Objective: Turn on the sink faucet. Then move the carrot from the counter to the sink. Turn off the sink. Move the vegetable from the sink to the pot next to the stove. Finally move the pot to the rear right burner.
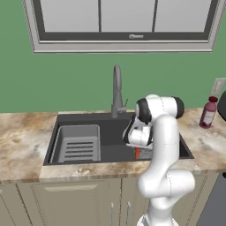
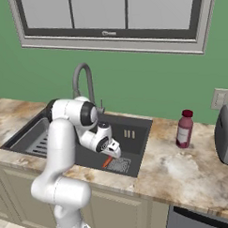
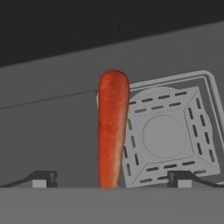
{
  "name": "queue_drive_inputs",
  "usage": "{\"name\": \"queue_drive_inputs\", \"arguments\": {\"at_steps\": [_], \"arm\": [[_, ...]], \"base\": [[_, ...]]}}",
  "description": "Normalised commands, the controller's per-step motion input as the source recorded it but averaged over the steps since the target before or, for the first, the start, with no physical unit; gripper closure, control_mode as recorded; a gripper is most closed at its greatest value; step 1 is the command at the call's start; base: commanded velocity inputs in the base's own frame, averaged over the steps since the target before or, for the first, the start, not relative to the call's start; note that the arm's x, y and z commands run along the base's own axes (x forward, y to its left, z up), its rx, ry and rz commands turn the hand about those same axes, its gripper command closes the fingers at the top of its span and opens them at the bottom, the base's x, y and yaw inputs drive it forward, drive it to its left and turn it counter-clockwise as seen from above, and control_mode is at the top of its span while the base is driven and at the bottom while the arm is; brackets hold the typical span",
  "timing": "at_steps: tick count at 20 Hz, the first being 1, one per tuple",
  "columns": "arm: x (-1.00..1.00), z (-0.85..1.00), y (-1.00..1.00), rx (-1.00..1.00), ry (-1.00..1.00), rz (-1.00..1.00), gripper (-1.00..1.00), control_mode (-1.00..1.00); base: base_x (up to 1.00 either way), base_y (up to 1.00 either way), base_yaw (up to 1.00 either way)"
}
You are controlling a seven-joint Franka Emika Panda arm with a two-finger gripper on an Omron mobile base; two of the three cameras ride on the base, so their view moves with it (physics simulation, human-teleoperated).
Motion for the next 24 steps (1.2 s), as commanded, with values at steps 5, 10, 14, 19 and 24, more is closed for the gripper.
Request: {"name": "queue_drive_inputs", "arguments": {"at_steps": [5, 10, 14, 19, 24], "arm": [[0.00, -0.25, 0.00, 0.00, 0.00, 0.00, -1.00, -1.00], [0.00, -0.27, 0.00, 0.00, 0.00, 0.00, -1.00, -1.00], [0.00, -0.25, 0.00, 0.00, 0.00, 0.00, -1.00, -1.00], [0.01, -0.24, 0.00, 0.00, 0.00, 0.00, -1.00, -1.00], [0.02, -0.29, 0.00, 0.00, 0.00, 0.00, -1.00, -1.00]], "base": [[0.00, 0.00, 0.00], [0.00, 0.00, 0.00], [0.00, 0.00, 0.00], [0.00, 0.00, 0.00], [0.00, 0.00, 0.00]]}}
